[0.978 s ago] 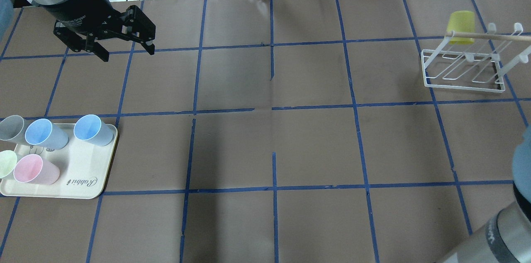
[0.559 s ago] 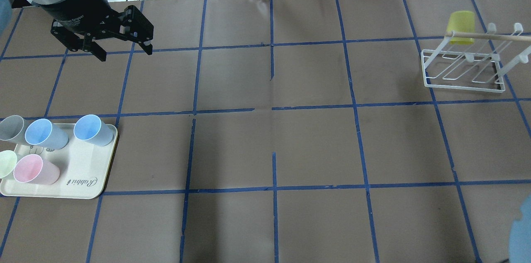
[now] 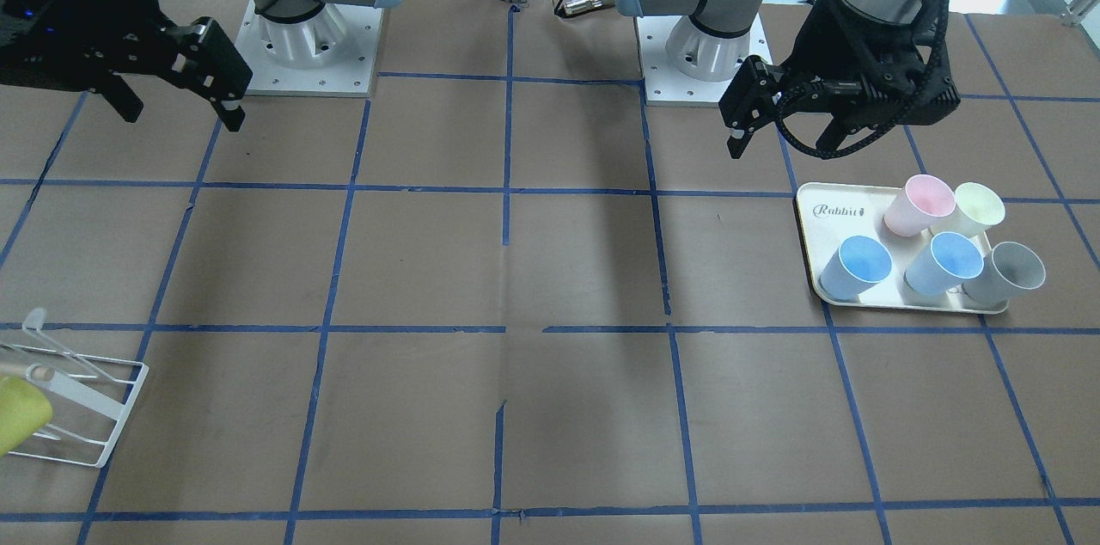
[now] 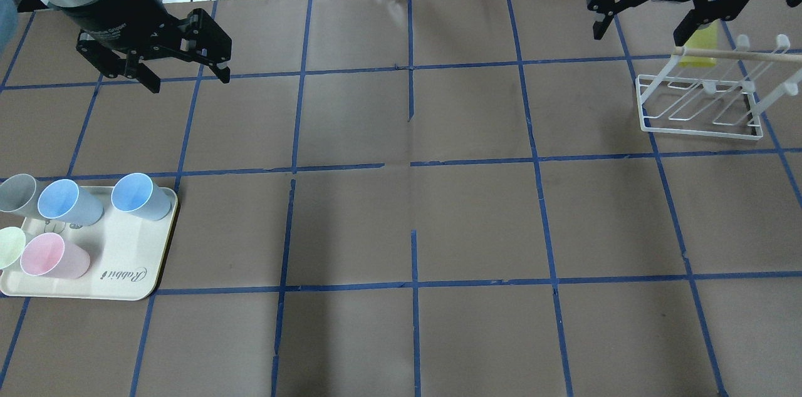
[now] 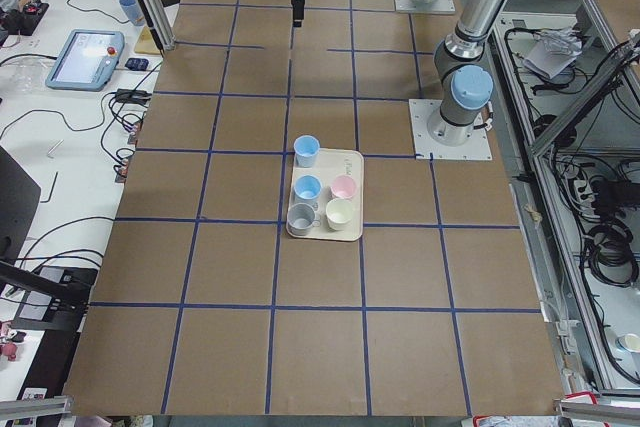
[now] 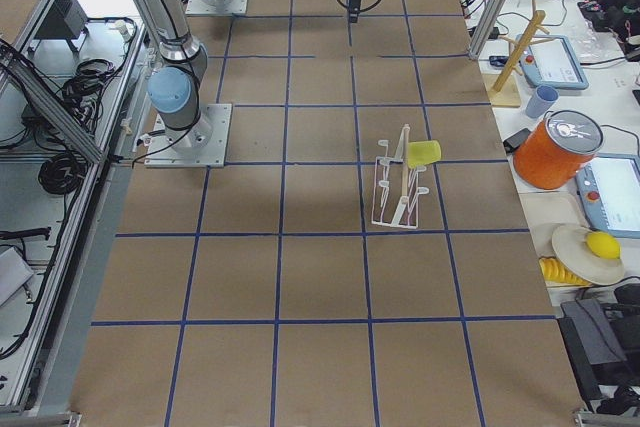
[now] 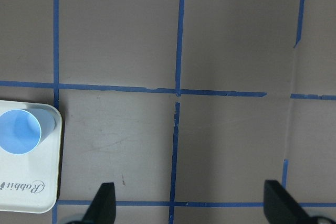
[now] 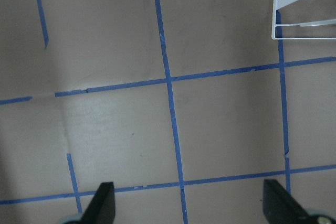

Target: Transfer IKEA cup to right arm and place on rack

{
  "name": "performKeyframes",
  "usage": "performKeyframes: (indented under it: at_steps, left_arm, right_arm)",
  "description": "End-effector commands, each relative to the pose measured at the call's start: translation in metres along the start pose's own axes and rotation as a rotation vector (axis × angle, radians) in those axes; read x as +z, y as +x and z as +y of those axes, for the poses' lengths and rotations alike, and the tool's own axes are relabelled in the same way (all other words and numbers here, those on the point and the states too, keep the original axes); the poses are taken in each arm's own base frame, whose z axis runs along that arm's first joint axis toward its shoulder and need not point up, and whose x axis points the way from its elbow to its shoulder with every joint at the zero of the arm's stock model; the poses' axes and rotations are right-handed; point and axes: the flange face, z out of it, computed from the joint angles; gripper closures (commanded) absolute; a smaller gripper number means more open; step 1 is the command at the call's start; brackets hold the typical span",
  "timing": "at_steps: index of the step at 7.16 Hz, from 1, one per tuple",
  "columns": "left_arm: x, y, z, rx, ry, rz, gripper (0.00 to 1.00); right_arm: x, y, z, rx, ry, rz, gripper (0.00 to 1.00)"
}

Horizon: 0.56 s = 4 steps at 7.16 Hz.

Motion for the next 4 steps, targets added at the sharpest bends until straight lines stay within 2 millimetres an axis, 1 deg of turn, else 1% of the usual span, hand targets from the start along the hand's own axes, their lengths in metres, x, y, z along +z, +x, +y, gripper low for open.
performKeyframes:
  at_steps: [1,3,4]
  left_arm:
    - [0.000,0.000,0.000,0.000,-0.001,0.001,0.00]
    - [0.000,0.000,0.001,0.000,-0.001,0.001,0.00]
    - [0.000,0.000,0.000,0.001,0.001,0.001,0.00]
  right_arm:
    - [0.021,-0.014,0.029,-0.035,-0.018,0.020,0.00]
    - [0.036,-0.012,0.062,-0.033,0.000,0.015,0.00]
    - [0.047,-0.011,0.069,-0.030,0.011,0.015,0.00]
